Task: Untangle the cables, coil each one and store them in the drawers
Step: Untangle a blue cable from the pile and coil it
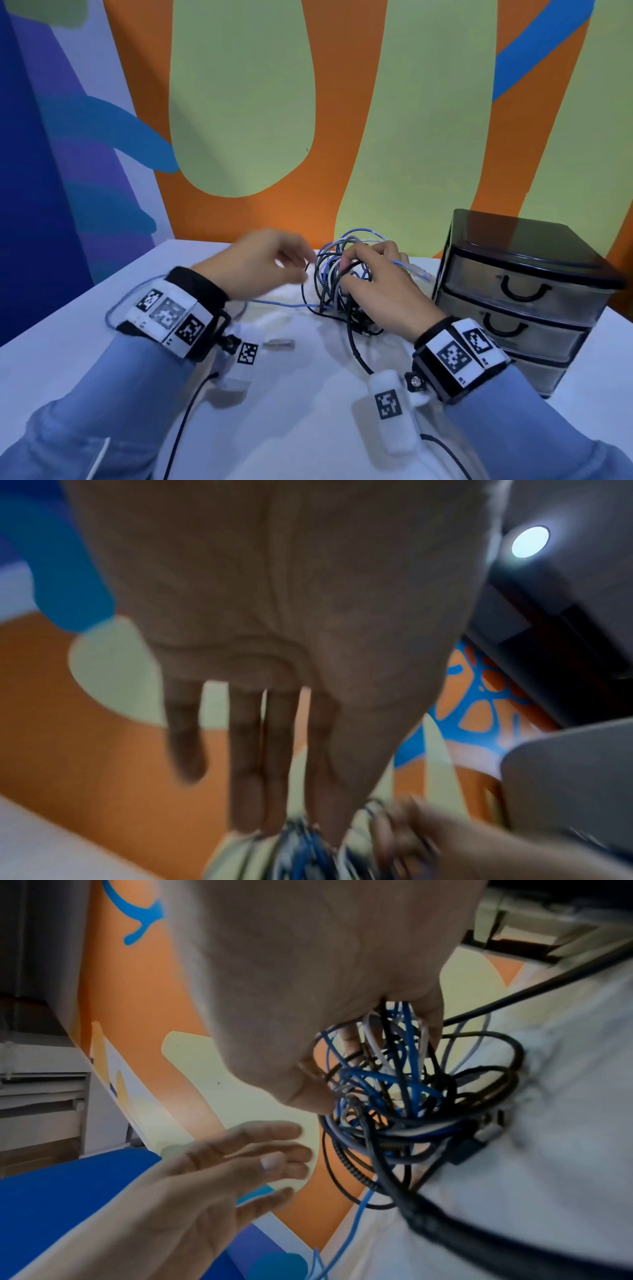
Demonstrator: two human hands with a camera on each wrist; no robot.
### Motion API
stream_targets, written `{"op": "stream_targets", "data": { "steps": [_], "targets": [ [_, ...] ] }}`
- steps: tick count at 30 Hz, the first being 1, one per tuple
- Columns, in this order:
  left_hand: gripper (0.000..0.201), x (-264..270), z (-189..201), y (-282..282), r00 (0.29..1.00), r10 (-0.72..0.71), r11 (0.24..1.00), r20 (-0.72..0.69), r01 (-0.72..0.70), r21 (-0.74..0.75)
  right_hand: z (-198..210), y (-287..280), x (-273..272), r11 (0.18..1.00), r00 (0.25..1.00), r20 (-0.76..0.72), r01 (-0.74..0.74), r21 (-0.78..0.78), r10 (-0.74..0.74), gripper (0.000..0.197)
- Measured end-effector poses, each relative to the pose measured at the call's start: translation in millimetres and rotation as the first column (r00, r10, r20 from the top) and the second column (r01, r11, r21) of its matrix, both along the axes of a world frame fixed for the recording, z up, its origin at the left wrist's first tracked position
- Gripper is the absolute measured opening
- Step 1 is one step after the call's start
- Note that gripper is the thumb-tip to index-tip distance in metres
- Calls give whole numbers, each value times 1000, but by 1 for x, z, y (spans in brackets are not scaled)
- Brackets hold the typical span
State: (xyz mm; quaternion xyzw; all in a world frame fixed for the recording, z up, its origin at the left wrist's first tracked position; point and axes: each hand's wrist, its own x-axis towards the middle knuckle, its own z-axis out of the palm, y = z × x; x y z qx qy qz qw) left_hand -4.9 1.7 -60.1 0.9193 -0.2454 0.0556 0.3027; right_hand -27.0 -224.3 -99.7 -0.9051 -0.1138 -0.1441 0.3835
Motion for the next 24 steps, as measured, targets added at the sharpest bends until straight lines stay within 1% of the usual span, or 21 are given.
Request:
{"op": "stream_targets", "data": {
  "steps": [1,3,4,6,7,8,10,11,12,14,15,16,18,19,21,24],
  "targets": [
    [20,-1,-5,-8,996,-52,995,-78,58,82,-1,1,1,999,1000,16,15,36,-16,9],
    [13,0,-15,-16,982,-79,962,-169,120,247,-6,1,2,996,996,79,36,81,-43,30],
    [11,0,-17,-17,976,-80,950,-204,136,281,-7,1,2,996,992,114,42,84,-51,36],
    [13,1,-19,-19,966,-80,948,-245,150,279,-10,2,3,996,988,148,33,87,-46,40],
    [15,2,-18,-21,967,-78,949,-242,146,279,-11,2,5,994,987,153,20,108,-37,39],
    [16,3,-19,-23,975,-72,952,-211,130,276,-11,2,5,991,988,153,8,133,-28,38],
    [17,5,-19,-27,993,-43,966,-106,69,247,-9,2,6,983,985,172,-15,185,-18,38],
    [16,6,-18,-28,996,-29,969,-84,49,241,-8,2,6,976,983,183,-27,216,-14,38],
    [16,7,-18,-28,995,-25,963,-99,50,263,-6,2,4,968,981,192,-39,247,-10,38],
    [20,8,-20,-28,983,-29,931,-179,92,352,-4,3,2,955,974,228,-60,291,-9,36],
    [21,9,-23,-28,977,-34,921,-213,113,373,-3,3,2,950,969,247,-71,304,-7,35],
    [22,9,-25,-27,970,-42,923,-238,129,362,-2,3,1,946,966,258,-80,314,-3,33],
    [23,8,-23,-24,962,-80,952,-262,151,265,-1,1,0,946,966,257,-92,312,9,34],
    [24,8,-19,-21,967,-95,967,-236,146,208,-1,1,0,948,968,250,-99,302,21,36],
    [22,7,-8,-12,989,-98,989,-112,109,103,0,1,0,950,969,244,-116,289,44,42],
    [21,6,5,0,999,-43,998,22,43,-45,2,4,-2,942,963,268,-119,315,32,53]
  ]
}}
